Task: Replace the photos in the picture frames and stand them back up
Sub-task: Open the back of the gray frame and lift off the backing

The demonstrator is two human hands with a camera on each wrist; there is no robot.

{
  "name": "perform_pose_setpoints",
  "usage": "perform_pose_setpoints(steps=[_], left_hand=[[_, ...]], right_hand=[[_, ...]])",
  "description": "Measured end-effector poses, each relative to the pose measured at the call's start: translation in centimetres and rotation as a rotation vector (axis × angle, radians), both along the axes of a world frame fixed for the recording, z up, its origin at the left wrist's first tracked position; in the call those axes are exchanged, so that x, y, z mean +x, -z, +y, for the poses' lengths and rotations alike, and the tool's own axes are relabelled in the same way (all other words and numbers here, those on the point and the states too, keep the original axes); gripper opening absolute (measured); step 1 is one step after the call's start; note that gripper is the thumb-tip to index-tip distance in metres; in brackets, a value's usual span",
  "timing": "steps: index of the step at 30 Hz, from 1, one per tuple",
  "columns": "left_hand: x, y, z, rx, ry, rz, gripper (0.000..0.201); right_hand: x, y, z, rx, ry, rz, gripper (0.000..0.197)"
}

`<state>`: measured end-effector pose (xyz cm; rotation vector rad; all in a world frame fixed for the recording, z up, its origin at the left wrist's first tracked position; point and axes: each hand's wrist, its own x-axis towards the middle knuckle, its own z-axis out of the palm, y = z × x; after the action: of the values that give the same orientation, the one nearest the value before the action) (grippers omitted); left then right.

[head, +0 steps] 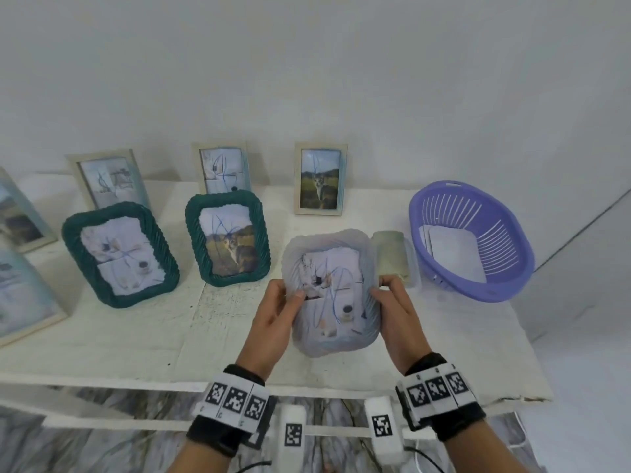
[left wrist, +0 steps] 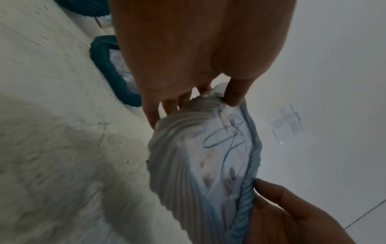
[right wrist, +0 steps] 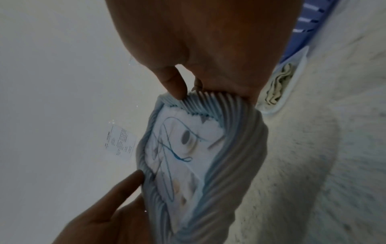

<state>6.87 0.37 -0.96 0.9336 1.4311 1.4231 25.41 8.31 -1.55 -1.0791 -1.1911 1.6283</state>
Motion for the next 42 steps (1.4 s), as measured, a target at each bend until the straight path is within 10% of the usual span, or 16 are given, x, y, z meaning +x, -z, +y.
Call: perform_pose_setpoints(steps=[4, 7, 12, 19, 23, 29, 36, 42], left_hand=[[1.2, 0.2, -1.4, -0.033, 0.023, -0.114, 0.012], [0.8, 1.3, -1.8, -0.074, 0.035, -0.127, 0.045], [0.7, 4.0, -1.6, -0.209, -0.052, -0.082, 0.024], [1.7, 4.8, -1.5, -0.307, -0.048, 0.095, 0.029], [3.2, 3.3, -1.4, -0.294, 0.079, 0.157, 0.104], [3.1, 3.1, -1.1, -0.278, 0.133, -0.041, 0.131], [3.1, 2.4, -1.0, -0.218, 0.171, -0.248, 0.134], [3.3, 1.5, -1.1, -0.192, 0.169, -0.695, 0.096]], right_hand=[[0.2, 1.1, -2.2, -0.115, 0.013, 0.038, 0.006], [0.4, 2.1, -3.3, -0.099, 0.038, -0.069, 0.008], [0.4, 3.7, -3.6, -0.052, -0.01, -0.388, 0.014], [0.8, 3.2, -4.4, -0.161, 0.074, -0.166, 0.011], [0.7, 1.2, -4.6, 0.012, 0.072, -0.131, 0.009], [-0.2, -0.4, -5.2, 0.17, -0.012, -0.152, 0.019], [-1.8, -1.1, -4.7, -0.151, -0.04, 0.056, 0.03], [-2.3, 1.5, -3.8, 0.113, -0.07, -0.395, 0.008]])
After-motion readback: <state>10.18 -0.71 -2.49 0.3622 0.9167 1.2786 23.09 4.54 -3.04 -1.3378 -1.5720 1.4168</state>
